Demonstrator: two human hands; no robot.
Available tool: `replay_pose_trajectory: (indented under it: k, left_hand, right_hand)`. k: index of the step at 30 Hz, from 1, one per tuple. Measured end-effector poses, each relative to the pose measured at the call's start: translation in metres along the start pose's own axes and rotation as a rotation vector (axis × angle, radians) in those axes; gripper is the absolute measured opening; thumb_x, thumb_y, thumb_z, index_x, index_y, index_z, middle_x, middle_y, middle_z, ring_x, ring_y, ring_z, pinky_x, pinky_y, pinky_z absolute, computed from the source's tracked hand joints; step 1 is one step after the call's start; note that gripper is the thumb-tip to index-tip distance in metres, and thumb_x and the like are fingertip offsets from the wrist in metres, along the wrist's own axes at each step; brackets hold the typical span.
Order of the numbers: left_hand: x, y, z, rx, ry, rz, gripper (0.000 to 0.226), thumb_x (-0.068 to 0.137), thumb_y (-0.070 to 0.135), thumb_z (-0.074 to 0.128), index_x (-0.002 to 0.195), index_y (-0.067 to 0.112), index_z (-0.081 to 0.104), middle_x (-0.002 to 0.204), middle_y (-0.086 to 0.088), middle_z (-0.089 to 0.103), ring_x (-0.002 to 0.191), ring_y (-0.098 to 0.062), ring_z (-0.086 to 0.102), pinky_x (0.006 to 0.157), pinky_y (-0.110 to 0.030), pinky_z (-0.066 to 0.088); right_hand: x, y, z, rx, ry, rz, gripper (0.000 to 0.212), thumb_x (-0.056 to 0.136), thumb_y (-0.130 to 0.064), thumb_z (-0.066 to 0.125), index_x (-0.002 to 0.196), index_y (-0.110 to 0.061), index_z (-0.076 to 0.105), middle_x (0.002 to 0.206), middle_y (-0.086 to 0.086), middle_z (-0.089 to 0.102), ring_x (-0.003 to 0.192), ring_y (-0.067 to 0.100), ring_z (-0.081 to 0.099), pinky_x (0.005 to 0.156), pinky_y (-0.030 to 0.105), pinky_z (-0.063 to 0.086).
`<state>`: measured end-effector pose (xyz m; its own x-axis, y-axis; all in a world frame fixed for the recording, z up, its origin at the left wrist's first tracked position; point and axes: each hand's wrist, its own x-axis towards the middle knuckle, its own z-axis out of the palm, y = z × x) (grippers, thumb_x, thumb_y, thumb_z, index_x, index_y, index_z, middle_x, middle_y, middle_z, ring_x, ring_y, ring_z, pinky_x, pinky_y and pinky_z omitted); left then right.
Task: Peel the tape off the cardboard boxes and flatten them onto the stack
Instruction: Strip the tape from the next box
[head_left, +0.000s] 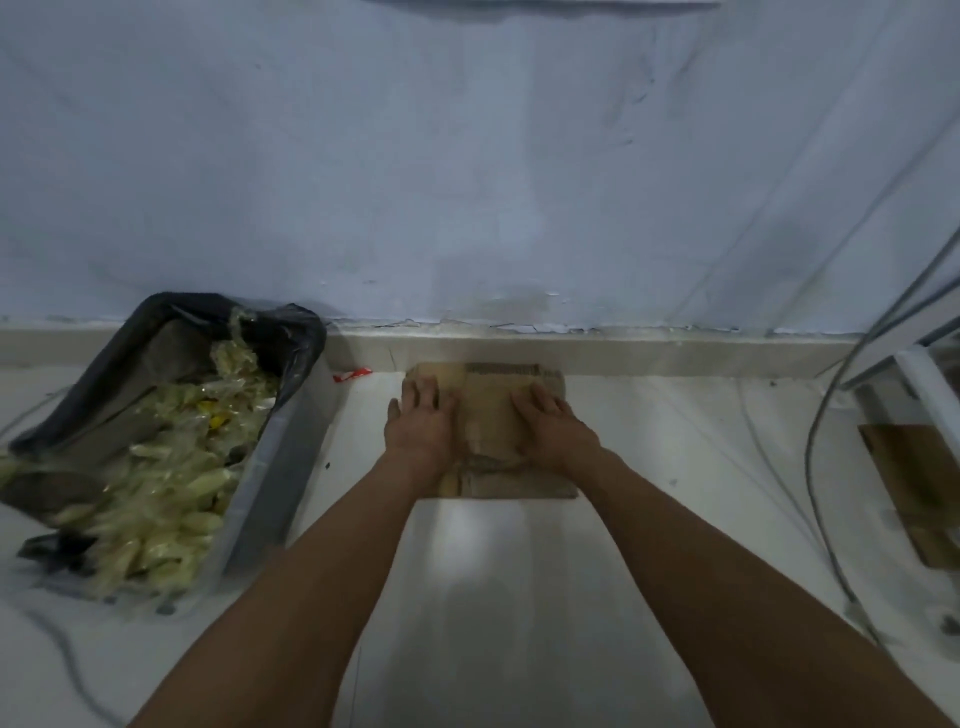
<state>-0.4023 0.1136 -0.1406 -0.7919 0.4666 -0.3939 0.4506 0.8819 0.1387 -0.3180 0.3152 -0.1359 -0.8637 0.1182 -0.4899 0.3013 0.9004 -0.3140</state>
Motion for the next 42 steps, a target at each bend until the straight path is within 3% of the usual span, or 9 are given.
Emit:
replay_pose_trajectory:
  k: [6,9,15,21,25,30,34,39,42]
  left_hand:
    - [-0.081,-0.005,-0.011,-0.102,0.117,0.048,0.084,0.097,0.072,0.04,0.164,0.035,0.005,0.173,-0.005,0.002,0.157,-0.039,0.008,0.12,-0.053,0.027]
    - [-0.142,-0.019,0.006,-0.072,0.05,0.054,0.076,0.099,0.071,0.035,0.163,0.04,0.007,0.174,0.0,0.002,0.158,-0.036,0.005,0.121,-0.05,0.027]
    - [-0.253,-0.051,0.033,-0.06,-0.029,-0.016,0.076,0.101,0.07,0.029,0.165,0.033,0.01,0.174,0.0,0.002,0.159,-0.031,0.007,0.126,-0.048,0.02]
    - [-0.347,-0.069,0.045,-0.191,-0.006,-0.181,0.077,0.099,0.067,0.041,0.163,0.027,0.023,0.17,-0.008,0.021,0.155,-0.034,0.021,0.123,-0.047,0.024]
    - [-0.39,-0.067,0.06,-0.167,-0.029,-0.174,0.079,0.097,0.069,0.036,0.162,0.026,0.026,0.17,-0.011,0.02,0.155,-0.035,0.019,0.125,-0.049,0.02]
    - [-0.422,-0.049,0.077,-0.027,0.201,-0.08,0.069,0.102,0.063,0.028,0.157,0.023,0.039,0.169,-0.012,0.024,0.157,-0.033,0.016,0.127,-0.055,0.01]
    - [-0.438,-0.031,0.087,-0.029,0.188,-0.065,0.064,0.106,0.056,0.027,0.158,0.02,0.037,0.17,-0.014,0.02,0.158,-0.034,0.013,0.127,-0.052,0.006]
    - [-0.449,-0.01,0.079,0.024,0.245,0.024,0.065,0.104,0.054,0.035,0.158,0.018,0.034,0.171,-0.011,0.018,0.159,-0.032,0.005,0.129,-0.05,0.006]
    - [-0.443,0.008,0.059,-0.097,0.321,-0.021,0.054,0.105,0.051,0.036,0.149,0.022,0.047,0.161,-0.005,0.041,0.152,-0.025,0.029,0.125,-0.045,0.026]
  right_hand:
    - [-0.057,-0.022,0.005,0.085,0.103,-0.018,0.075,0.101,-0.034,0.055,0.165,-0.03,0.017,0.174,0.011,0.013,0.143,0.041,0.041,0.1,0.048,0.049]
    - [-0.104,-0.034,0.028,0.076,0.069,0.019,0.068,0.104,-0.033,0.051,0.165,-0.028,0.021,0.172,0.009,0.019,0.144,0.038,0.04,0.101,0.046,0.048]
    - [-0.193,-0.075,0.084,0.165,-0.215,-0.011,0.067,0.108,-0.046,0.049,0.165,-0.019,0.028,0.172,0.011,0.022,0.155,0.03,0.031,0.124,0.041,0.029]
    - [-0.274,-0.132,0.134,0.333,-0.392,0.064,0.102,0.093,-0.079,0.05,0.167,-0.016,0.019,0.172,0.011,0.024,0.155,0.032,0.032,0.123,0.043,0.032]
    - [-0.305,-0.145,0.144,0.427,-0.535,0.149,0.109,0.085,-0.089,0.046,0.167,-0.023,0.014,0.172,0.01,0.023,0.149,0.037,0.038,0.11,0.053,0.048]
    - [-0.337,-0.132,0.15,0.819,-0.298,0.157,0.106,0.085,-0.084,0.055,0.166,-0.027,0.017,0.173,0.006,0.019,0.154,0.033,0.031,0.116,0.051,0.04]
    - [-0.359,-0.111,0.169,0.634,-0.22,0.143,0.105,0.086,-0.063,0.076,0.165,-0.024,0.02,0.164,0.012,0.037,0.143,0.034,0.046,0.097,0.038,0.049]
    - [-0.365,-0.101,0.174,0.499,0.057,0.185,0.035,0.098,-0.042,0.057,0.114,-0.014,0.071,0.105,0.01,0.074,0.095,0.03,0.069,0.084,0.042,0.06]
    - [-0.361,-0.096,0.154,0.545,0.137,0.22,0.05,0.109,-0.036,0.044,0.071,-0.007,0.059,0.069,0.007,0.06,0.073,0.029,0.063,0.071,0.045,0.06]
